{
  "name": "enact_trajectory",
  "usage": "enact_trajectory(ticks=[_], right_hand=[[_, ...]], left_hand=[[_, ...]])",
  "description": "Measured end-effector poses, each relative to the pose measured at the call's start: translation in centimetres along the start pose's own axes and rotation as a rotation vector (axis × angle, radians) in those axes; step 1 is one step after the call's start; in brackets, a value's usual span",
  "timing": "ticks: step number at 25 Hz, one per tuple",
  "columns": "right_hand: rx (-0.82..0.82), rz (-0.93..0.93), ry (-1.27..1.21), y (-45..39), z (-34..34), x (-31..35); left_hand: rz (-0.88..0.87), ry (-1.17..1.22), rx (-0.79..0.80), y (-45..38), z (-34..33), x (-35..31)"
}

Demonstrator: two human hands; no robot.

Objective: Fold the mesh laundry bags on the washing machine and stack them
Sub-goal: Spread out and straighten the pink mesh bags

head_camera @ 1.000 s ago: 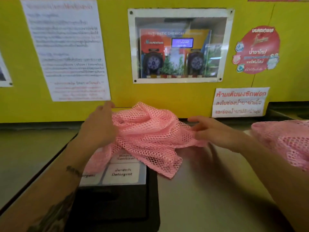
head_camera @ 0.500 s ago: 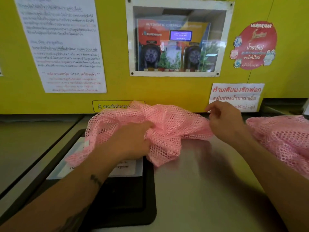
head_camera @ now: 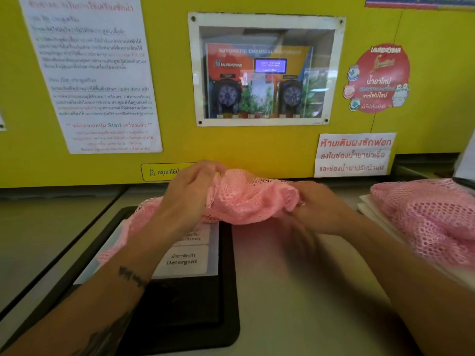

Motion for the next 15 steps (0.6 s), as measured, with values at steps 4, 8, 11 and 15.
enact_trajectory(ticks=[4,8,11,15], right_hand=[[-0.377,-0.277,0.108,0.3,7.4,-5.5],[-0.750,-0.437,-0.187,1.3,10.3,-7.5],[-0.606,-0.321,-0.265,0.8,8.4,-4.0],[0.146,-0.188,-0.129,1.6,-1.0,1.5]], left_hand=[[-0.059,-0.595,0.105,-0.9,0.4,3.2],[0.014,-0.767,0.423,0.5,-1.4,5.3],[-0.107,-0.663,0.263,-0.3,-1.3,3.8],[-0.252,-0.555,0.043,-0.9,-0.4,2.2]])
Point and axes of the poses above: each hand's wrist, its own y-axis away from the middle knuckle, its own z-axis out of the back of the hand, x = y × z, the point moved 6 cm from there along -y, towards the middle knuckle, and after that the axes turned 11 degrees about -x, right-handed, at the moved point
